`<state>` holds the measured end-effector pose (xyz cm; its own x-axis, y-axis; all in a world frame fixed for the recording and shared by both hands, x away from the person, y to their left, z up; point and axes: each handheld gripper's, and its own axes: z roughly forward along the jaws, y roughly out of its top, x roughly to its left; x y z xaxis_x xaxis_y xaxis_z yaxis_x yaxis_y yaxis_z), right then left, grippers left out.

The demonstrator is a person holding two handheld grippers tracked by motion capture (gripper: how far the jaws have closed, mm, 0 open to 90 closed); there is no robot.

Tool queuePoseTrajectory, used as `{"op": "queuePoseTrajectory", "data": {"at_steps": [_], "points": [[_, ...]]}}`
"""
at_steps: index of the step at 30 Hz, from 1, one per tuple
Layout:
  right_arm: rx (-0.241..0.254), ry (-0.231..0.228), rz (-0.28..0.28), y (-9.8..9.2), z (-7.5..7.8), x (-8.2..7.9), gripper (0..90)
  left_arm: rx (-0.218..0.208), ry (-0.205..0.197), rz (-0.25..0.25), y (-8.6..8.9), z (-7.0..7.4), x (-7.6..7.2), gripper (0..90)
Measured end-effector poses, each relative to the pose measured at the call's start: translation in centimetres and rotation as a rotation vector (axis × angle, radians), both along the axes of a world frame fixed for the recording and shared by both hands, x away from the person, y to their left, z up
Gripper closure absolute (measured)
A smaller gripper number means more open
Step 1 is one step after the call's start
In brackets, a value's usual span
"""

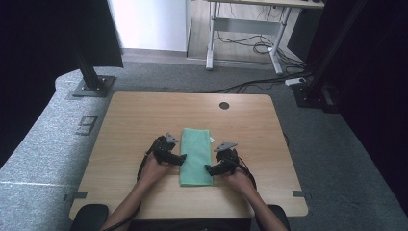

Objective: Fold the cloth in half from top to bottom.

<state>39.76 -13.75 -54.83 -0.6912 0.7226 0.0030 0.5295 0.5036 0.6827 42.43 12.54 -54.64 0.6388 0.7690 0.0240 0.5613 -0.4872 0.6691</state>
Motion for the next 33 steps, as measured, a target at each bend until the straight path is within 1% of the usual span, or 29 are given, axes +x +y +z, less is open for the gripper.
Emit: {"op": "queuePoseTrajectory", "data": {"at_steps": [2,3,7,11,13,15,17,18,21,23,25,26,29,32,33], "points": [[0.011,0.007,-0.002,0.0,-0.1,-0.5,8.0,-0.006,0.003,-0.007,0.2,0.0,-0.5,4.2],[0.010,0.003,0.001,0.0,-0.1,-0.7,8.2,-0.010,0.007,-0.014,0.3,-0.1,-0.9,4.3],[0.007,0.007,0.030,0.2,0.0,-2.0,8.4,-0.016,0.013,-0.027,0.6,-0.1,-1.9,4.4],[0.003,0.011,0.053,0.5,0.0,-3.3,8.9,-0.023,0.007,-0.037,0.7,-0.1,-3.0,5.5],[0.004,0.012,0.058,0.5,0.1,-3.6,10.3,-0.027,0.002,-0.032,0.8,-0.2,-3.2,5.6],[0.005,0.015,0.062,0.5,0.1,-3.5,10.4,-0.029,0.005,-0.032,0.8,-0.2,-3.1,5.5],[0.001,0.023,0.052,0.4,0.4,-3.3,4.2,-0.028,0.004,-0.031,0.8,-0.2,-3.2,5.5],[0.003,0.019,0.048,0.4,0.5,-3.0,2.8,-0.029,0.005,-0.029,0.7,-0.2,-3.2,5.6],[0.023,0.005,0.036,0.0,1.1,-2.1,5.0,-0.034,0.020,-0.027,0.8,-0.2,-3.0,5.3],[0.050,0.014,0.026,-0.2,1.5,-1.3,5.6,-0.034,0.021,-0.027,0.8,-0.2,-3.0,5.0],[0.062,0.019,0.014,-0.2,1.7,-0.5,5.6,-0.033,0.021,-0.027,0.8,-0.2,-3.0,5.0],[0.069,0.022,0.006,-0.2,1.8,0.1,5.9,-0.034,0.021,-0.027,0.8,-0.2,-3.0,5.0],[0.067,0.019,-0.010,-0.1,2.1,1.2,7.9,-0.033,0.022,-0.028,0.9,-0.2,-3.0,5.0],[0.070,0.014,-0.019,-0.1,2.4,2.4,13.2,-0.035,0.022,-0.026,0.8,-0.2,-3.0,5.0],[0.075,0.018,-0.026,-0.1,2.5,2.8,13.7,-0.035,0.022,-0.026,0.8,-0.2,-3.0,5.0]]}}
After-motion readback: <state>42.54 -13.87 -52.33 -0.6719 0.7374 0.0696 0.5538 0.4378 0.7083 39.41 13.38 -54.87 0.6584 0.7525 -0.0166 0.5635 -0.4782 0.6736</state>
